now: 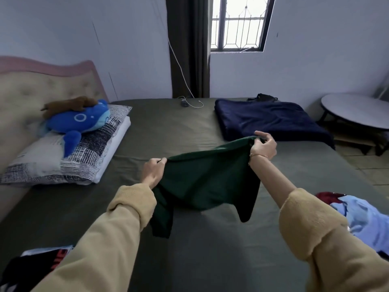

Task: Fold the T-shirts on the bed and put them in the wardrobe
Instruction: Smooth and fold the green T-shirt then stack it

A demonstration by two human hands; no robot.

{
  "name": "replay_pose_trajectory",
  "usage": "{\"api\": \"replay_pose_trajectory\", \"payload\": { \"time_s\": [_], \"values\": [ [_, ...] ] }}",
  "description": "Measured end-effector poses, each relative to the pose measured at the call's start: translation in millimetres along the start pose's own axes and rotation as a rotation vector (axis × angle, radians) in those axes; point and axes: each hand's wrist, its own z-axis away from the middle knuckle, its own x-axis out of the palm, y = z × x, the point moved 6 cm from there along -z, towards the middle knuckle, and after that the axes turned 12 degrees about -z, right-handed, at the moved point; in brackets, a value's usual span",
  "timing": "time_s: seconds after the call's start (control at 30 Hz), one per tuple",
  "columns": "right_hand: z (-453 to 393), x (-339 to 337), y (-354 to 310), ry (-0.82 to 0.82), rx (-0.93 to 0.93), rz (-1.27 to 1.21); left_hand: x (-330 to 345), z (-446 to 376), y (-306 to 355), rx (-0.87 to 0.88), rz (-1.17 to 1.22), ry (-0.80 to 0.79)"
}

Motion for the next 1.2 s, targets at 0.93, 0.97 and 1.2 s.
{"api": "replay_pose_trajectory", "payload": {
  "time_s": [0.93,0.97,1.2],
  "values": [
    [77.4,76.1,44.6,-1.181,-0.375,0.936,-1.5,-6.8,25.5,0.417,-0.440,-0.167],
    [76.6,76.8,45.9,-1.193,-0.383,0.933,-1.0,-9.7,25.7,0.417,-0.453,-0.136],
    [21.2,58.4,55.3,-1.012,-0.161,0.841,-35.1,-36.3,-3.4,0.240,-0.496,0.207]
  ]
}}
